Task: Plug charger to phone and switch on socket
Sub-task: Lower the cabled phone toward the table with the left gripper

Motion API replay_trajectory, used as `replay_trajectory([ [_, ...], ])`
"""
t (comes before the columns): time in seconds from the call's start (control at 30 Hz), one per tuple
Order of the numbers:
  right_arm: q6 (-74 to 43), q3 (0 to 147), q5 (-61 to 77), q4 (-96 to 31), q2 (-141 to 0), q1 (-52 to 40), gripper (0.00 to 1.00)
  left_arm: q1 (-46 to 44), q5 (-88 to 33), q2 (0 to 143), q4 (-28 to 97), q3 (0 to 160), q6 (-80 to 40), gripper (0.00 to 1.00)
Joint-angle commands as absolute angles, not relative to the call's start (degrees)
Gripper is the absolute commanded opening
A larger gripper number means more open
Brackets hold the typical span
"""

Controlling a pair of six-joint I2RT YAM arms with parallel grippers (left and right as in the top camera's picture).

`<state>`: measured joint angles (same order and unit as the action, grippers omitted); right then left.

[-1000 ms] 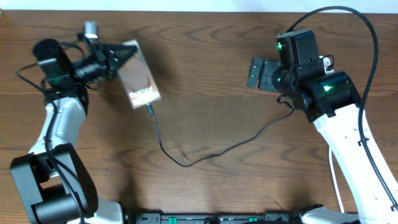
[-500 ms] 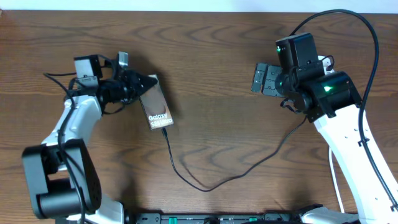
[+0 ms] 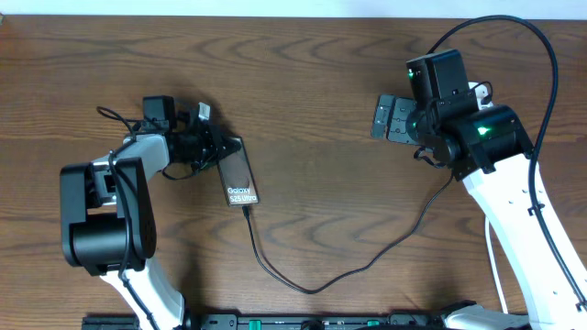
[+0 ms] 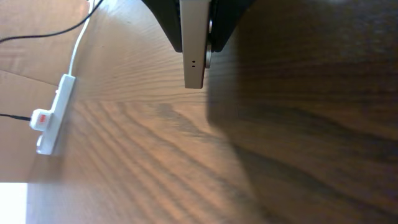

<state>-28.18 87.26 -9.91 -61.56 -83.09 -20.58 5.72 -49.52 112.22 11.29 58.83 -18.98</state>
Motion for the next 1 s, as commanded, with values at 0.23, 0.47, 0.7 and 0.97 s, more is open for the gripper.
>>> replay_trajectory([
  [0.23, -27.8, 87.2, -10.2, -61.8, -83.3, -20.7, 0.99, 5.7, -45.7, 112.9, 11.3, 59.5, -18.0, 0.07],
  [0.47, -27.8, 87.2, -9.9, -62.0, -83.3, -20.7, 0.99, 5.7, -45.4, 112.9, 11.4, 59.5, -18.0, 0.07],
  [0.7, -27.8, 87.2, -9.9, -62.1, -83.3, -20.7, 0.99, 5.7, -45.4, 112.9, 11.6, 59.5, -18.0, 0.15],
  [0.97, -27.8, 87.2, -9.9, -62.2, -83.3, -20.7, 0.99, 5.7, -45.4, 112.9, 11.8, 59.5, -18.0, 0.17],
])
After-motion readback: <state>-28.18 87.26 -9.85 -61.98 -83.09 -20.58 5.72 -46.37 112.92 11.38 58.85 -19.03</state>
